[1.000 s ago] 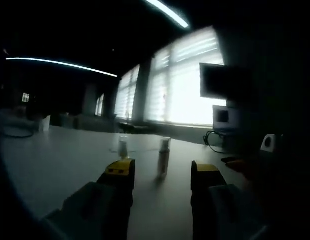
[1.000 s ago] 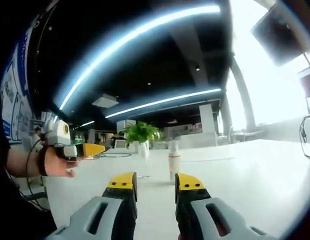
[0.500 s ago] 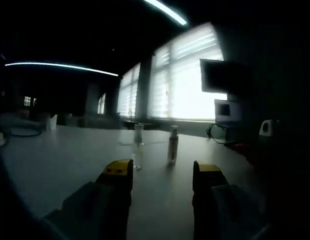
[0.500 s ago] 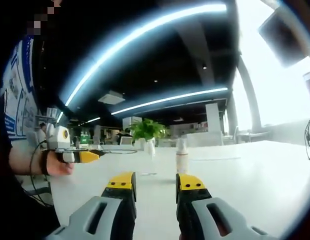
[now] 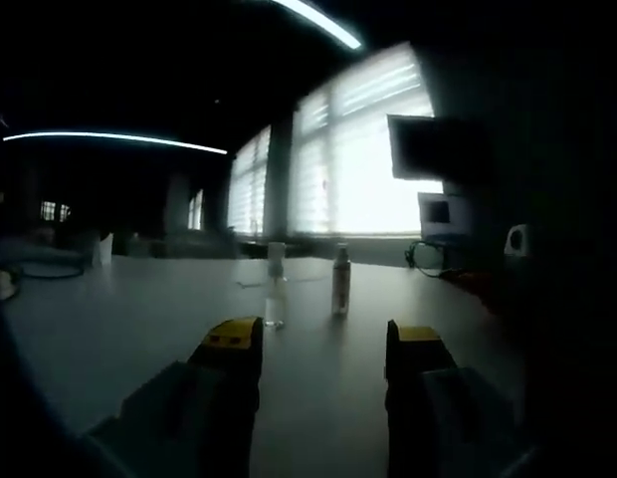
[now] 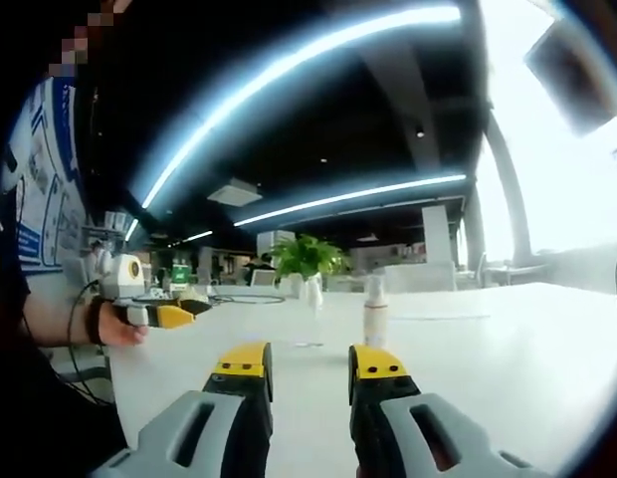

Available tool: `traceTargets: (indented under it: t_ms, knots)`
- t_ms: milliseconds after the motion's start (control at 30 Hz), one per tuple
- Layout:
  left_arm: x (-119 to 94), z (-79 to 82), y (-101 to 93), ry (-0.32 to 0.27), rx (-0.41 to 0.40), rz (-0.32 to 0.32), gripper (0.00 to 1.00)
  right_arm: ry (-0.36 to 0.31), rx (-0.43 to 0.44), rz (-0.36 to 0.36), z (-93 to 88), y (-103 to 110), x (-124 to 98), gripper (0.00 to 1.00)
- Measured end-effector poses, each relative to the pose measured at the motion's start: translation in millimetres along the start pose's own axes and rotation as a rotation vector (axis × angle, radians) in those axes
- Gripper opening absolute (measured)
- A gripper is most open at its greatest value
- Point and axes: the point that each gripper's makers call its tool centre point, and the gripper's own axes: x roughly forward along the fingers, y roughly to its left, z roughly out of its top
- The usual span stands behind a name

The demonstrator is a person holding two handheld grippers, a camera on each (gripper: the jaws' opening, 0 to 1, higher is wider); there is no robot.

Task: Clamp pump bottle remove cover press pump head put on cover

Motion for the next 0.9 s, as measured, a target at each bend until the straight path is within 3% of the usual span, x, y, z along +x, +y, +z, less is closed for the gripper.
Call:
traceTargets:
  t_ms: [200,467,700,900]
  knots:
    - [-2.6,2.1,-2.9,-0.019,0.010,0.004,0.39,0.030,-0.048,0.029,-6.3,4.7,0.9,0.34]
    - [-6.9,1.2,-6.3,-0.025,0.001,0.005,0.38,0.035,-0.024,0.023,-7.4,2.1,1.9,0.33]
    - [-5.2,-4.1,-11.8,-0.003,0.017,-0.031,0.38,0.054,-0.045,0.024,-10.8,4.3,2.6,0.34]
    - [-5.4,-5.7,-8.7,0.004,0.012,-0.020,0.38,0.078,-0.082,0.038,-17.2,3.0,3.9,0.37]
